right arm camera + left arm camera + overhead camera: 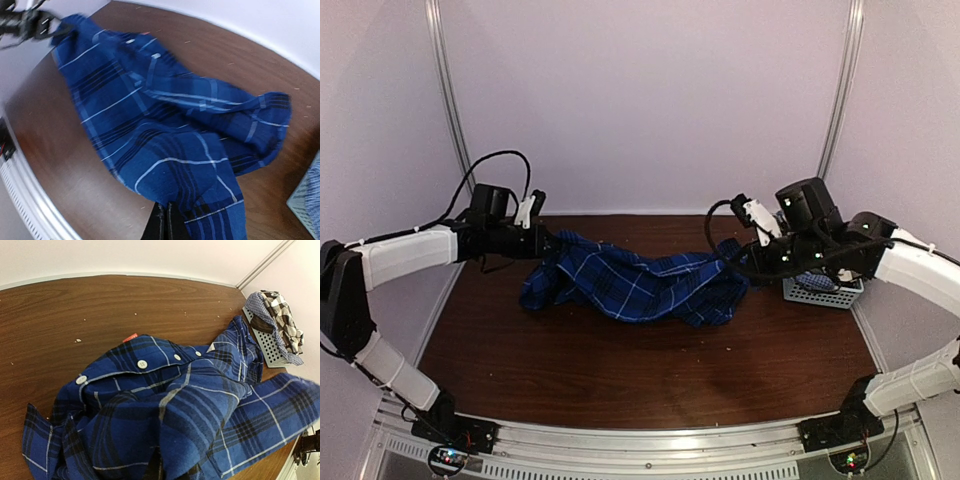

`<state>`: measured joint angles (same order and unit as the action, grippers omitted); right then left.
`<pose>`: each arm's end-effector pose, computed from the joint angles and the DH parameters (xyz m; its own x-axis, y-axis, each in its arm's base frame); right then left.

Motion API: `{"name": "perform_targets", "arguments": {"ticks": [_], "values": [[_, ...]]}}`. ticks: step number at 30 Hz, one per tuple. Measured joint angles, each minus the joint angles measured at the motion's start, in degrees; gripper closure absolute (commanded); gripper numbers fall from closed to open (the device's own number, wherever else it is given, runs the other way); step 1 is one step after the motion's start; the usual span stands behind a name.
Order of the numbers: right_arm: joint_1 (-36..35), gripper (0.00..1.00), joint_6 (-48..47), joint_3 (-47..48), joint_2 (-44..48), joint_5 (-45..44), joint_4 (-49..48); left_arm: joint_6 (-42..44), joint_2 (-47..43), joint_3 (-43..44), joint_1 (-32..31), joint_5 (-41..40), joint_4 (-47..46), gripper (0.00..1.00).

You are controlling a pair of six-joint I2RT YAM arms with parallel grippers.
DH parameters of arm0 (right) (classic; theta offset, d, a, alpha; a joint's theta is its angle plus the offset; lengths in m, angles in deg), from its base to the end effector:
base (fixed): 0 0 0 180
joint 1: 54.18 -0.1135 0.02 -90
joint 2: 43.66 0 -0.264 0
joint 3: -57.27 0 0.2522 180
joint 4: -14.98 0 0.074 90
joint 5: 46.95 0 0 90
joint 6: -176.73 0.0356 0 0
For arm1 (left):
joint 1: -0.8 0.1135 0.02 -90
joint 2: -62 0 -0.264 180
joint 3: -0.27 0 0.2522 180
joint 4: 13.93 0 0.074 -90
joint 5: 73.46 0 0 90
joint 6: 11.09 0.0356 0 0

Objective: Fold and stack the long sleeve shirts
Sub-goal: Pick up the crumpled shirt from the center of the board.

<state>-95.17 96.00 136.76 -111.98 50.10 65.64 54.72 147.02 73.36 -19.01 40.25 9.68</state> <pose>0.1891 0.1701 0.3382 -0.5901 -0.3010 -0.7491 -0.6357 0.7452 0.2014 0.3062 -0.1255 0.2624 -0.7521 -0.1278 -0.6465 0.3398 0.7653 -0.5466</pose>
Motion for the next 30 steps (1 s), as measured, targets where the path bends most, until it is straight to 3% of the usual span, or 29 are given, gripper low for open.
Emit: {"name": "perform_targets", "arguments": {"ticks": [7,9,11,13,15,16,23,30], "values": [[-19.15,0.99,3.37,-5.75,-0.87,9.33,-6.56,0.07,2.64,3.08,0.00,-3.06,0.24,0.95],[-23.71,0.92,3.32,-4.85,-3.89,10.75,-8.33,0.20,2.73,3.69,0.00,-4.15,0.31,0.94],[-27.54,0.74,2.64,-2.67,-8.70,12.11,-9.20,0.33,2.84,4.22,0.00,-5.11,0.50,0.94],[-30.03,0.38,1.64,-0.07,-13.49,13.03,-9.46,0.55,2.95,4.68,0.00,-6.10,0.79,0.94],[-31.06,0.22,1.05,1.84,-16.87,13.00,-9.60,0.79,3.17,5.07,0.00,-7.02,0.92,0.94],[-31.12,0.20,0.92,2.43,-17.73,12.39,-9.55,1.01,3.21,5.09,0.00,-7.45,0.98,0.93],[-23.58,0.14,1.11,3.37,-16.02,6.43,-8.85,2.69,3.23,5.09,0.00,-10.71,1.84,0.92],[-1.29,0.12,3.41,3.34,-14.67,-3.39,-8.50,3.30,2.78,5.05,0.00,-10.03,2.21,0.91]]}}
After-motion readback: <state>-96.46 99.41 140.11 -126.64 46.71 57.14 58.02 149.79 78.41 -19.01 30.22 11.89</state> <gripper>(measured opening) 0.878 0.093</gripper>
